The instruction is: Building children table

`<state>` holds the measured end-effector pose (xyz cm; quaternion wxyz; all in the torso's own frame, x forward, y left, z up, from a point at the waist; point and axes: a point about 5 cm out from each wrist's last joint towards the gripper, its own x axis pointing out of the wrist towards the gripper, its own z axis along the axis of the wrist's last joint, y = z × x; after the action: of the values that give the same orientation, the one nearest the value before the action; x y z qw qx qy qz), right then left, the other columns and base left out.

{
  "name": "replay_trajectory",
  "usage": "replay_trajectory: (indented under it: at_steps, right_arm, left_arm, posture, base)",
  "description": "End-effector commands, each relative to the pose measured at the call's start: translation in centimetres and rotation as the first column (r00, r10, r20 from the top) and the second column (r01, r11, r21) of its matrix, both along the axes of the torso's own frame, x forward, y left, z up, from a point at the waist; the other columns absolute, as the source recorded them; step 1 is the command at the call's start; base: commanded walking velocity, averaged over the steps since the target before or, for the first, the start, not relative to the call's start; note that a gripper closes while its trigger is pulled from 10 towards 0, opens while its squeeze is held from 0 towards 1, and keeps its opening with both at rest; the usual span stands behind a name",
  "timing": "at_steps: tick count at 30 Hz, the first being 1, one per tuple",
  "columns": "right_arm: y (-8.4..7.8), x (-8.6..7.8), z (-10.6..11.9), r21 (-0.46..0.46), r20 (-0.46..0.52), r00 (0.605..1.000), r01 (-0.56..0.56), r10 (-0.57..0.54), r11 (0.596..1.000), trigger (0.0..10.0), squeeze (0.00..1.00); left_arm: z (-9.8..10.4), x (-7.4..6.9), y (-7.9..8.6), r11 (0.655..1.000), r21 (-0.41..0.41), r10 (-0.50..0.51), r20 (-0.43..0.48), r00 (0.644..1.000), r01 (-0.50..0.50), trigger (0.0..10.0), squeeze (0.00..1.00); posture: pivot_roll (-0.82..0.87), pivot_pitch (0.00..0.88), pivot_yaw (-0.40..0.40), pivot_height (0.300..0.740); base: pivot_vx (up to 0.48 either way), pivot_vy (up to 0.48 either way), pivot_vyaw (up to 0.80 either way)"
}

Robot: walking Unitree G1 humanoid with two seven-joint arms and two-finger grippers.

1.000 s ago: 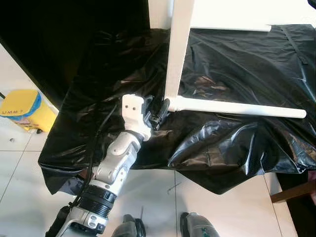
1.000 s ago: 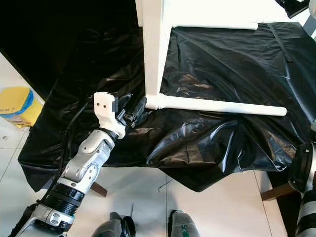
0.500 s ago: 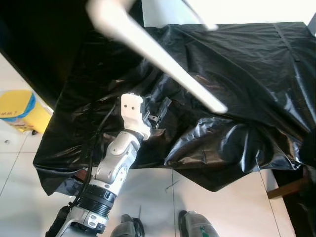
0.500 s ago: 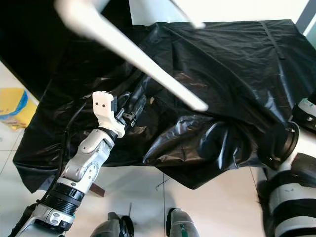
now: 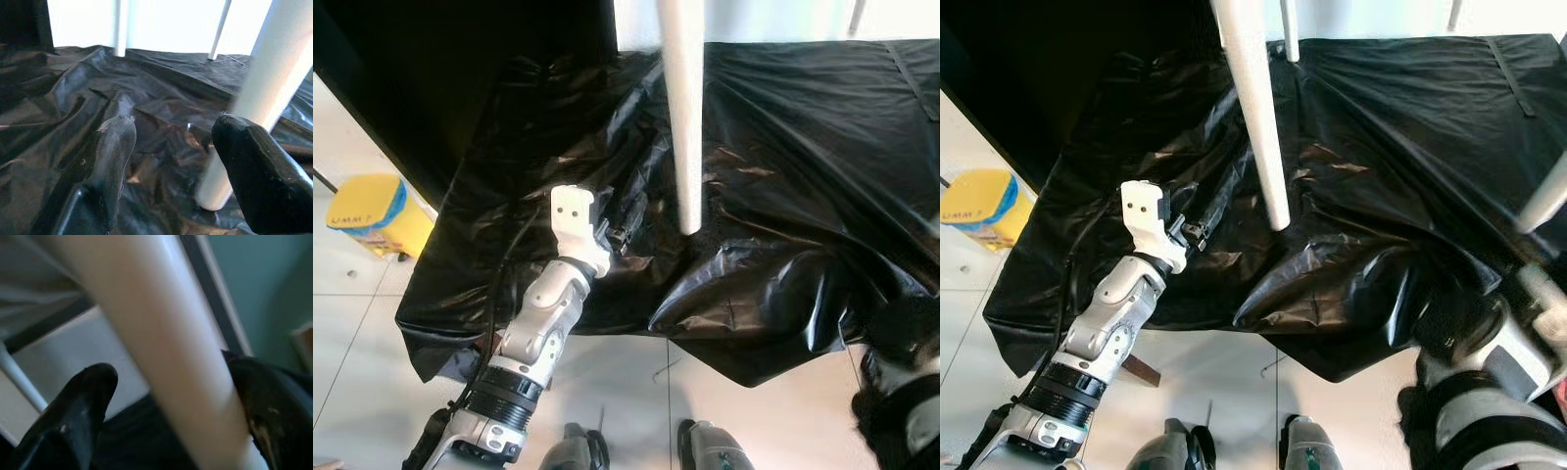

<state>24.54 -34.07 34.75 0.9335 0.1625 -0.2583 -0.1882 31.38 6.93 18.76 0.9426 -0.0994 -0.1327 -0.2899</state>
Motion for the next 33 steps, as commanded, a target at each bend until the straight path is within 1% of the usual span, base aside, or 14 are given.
replay_trajectory:
  at_steps: [1, 3, 10, 17, 18, 24, 25, 26, 28, 29, 30, 31, 32, 33]
  right_arm:
    - [0.7, 0.6, -0.8, 0.013, -0.005, 0.999, -0.054, 0.054, 0.998, 10.0, 0.00]
    - [1.3, 0.9, -1.8, -0.092, -0.054, 0.998, -0.021, 0.016, 0.996, 10.0, 0.00]
    - [2.4, 1.3, -3.4, -0.144, -0.111, 0.994, -0.004, -0.012, 0.990, 10.0, 0.00]
    - [3.8, 0.6, -5.0, -0.288, -0.112, 0.975, 0.153, -0.192, 0.945, 10.0, 0.00]
    - [3.9, 0.4, -5.4, -0.270, -0.105, 0.972, 0.177, -0.212, 0.946, 10.0, 1.00]
    - [6.0, -0.6, -8.1, -0.289, -0.100, 0.962, 0.215, -0.253, 0.933, 10.0, 1.00]
    - [6.8, -0.5, -8.6, -0.311, -0.110, 0.965, 0.192, -0.236, 0.931, 10.0, 1.00]
    - [7.9, -0.1, -9.6, -0.315, -0.130, 0.972, 0.148, -0.197, 0.938, 10.0, 0.00]
    - [8.6, 0.1, -10.5, -0.314, -0.149, 0.974, 0.119, -0.173, 0.942, 10.0, 0.00]
    - [9.2, 0.5, -11.4, -0.306, -0.179, 0.974, 0.082, -0.142, 0.948, 10.0, 0.00]
    - [9.6, 0.8, -12.0, -0.306, -0.198, 0.972, 0.060, -0.125, 0.950, 10.0, 0.00]
    - [10.0, 1.0, -12.3, -0.299, -0.206, 0.974, 0.028, -0.093, 0.954, 10.0, 0.86]
    - [10.3, 1.2, -12.5, -0.300, -0.207, 0.976, 0.001, -0.067, 0.954, 10.0, 1.00]
    - [10.5, 1.3, -12.8, -0.306, -0.209, 0.976, -0.010, -0.056, 0.952, 10.0, 1.00]
  left_arm:
    - [-0.1, -0.7, -0.7, 0.982, 0.056, -0.185, 0.040, 0.982, 0.182, 10.0, 0.00]
    - [-0.1, -0.8, -0.7, 0.980, 0.060, -0.191, 0.038, 0.981, 0.188, 10.0, 0.00]
    - [-0.1, -0.7, -0.6, 0.979, 0.064, -0.194, 0.039, 0.980, 0.192, 10.0, 0.00]
    - [0.1, -0.8, -0.2, 0.980, 0.068, -0.188, 0.041, 0.981, 0.185, 10.0, 0.00]
    - [0.1, -0.9, -0.1, 0.981, 0.070, -0.186, 0.041, 0.982, 0.183, 10.0, 0.00]
    - [0.2, -1.2, 0.5, 0.981, 0.062, -0.184, 0.038, 0.982, 0.182, 10.0, 0.00]
    - [0.3, -1.2, 0.7, 0.981, 0.046, -0.188, 0.036, 0.981, 0.186, 10.0, 1.00]
    - [0.6, -1.2, 0.9, 0.981, 0.041, -0.191, 0.049, 0.980, 0.189, 10.0, 1.00]
    - [0.7, -1.1, 1.1, 0.984, 0.051, -0.175, 0.055, 0.983, 0.172, 10.0, 1.00]
    - [0.8, -1.2, 1.1, 0.984, 0.078, -0.168, 0.069, 0.983, 0.163, 10.0, 0.00]
    - [0.9, -1.3, 1.1, 0.983, 0.088, -0.168, 0.077, 0.983, 0.161, 10.0, 0.00]
    - [1.0, -1.4, 1.1, 0.982, 0.066, -0.182, 0.073, 0.981, 0.177, 10.0, 0.20]
    - [1.2, -1.5, 1.2, 0.981, 0.041, -0.191, 0.071, 0.979, 0.188, 10.0, 1.00]
    - [1.3, -1.6, 1.3, 0.982, 0.041, -0.190, 0.081, 0.979, 0.187, 10.0, 1.00]
  posture:
    - [-0.22, 0.170, 0.101, 0.740]
    - [-0.22, 0.166, 0.107, 0.740]
    - [-0.21, 0.162, 0.108, 0.740]
    - [-0.19, 0.167, 0.110, 0.740]
    - [-0.19, 0.168, 0.110, 0.740]
    - [-0.17, 0.176, 0.111, 0.740]
    - [-0.17, 0.173, 0.111, 0.740]
    - [-0.17, 0.168, 0.109, 0.740]
    - [-0.16, 0.160, 0.104, 0.740]
    - [-0.16, 0.155, 0.100, 0.740]
    - [-0.16, 0.147, 0.098, 0.740]
    - [-0.15, 0.143, 0.096, 0.740]
    - [-0.15, 0.137, 0.091, 0.740]
    - [-0.14, 0.129, 0.086, 0.740]
  base:
    - [0.000, 0.000, 0.00]
    - [0.000, 0.000, 0.00]
    - [0.000, 0.000, 0.00]
    - [0.000, 0.000, 0.00]
    - [0.000, 0.000, 0.00]
    - [0.000, 0.000, 0.00]
    - [0.000, 0.000, 0.00]
    - [0.000, 0.000, 0.00]
    - [0.000, 0.000, 0.00]
    - [0.000, 0.000, 0.00]
    - [0.000, 0.000, 0.00]
    - [0.000, 0.000, 0.00]
    - [0.000, 0.000, 0.00]
    - [0.000, 0.000, 0.00]
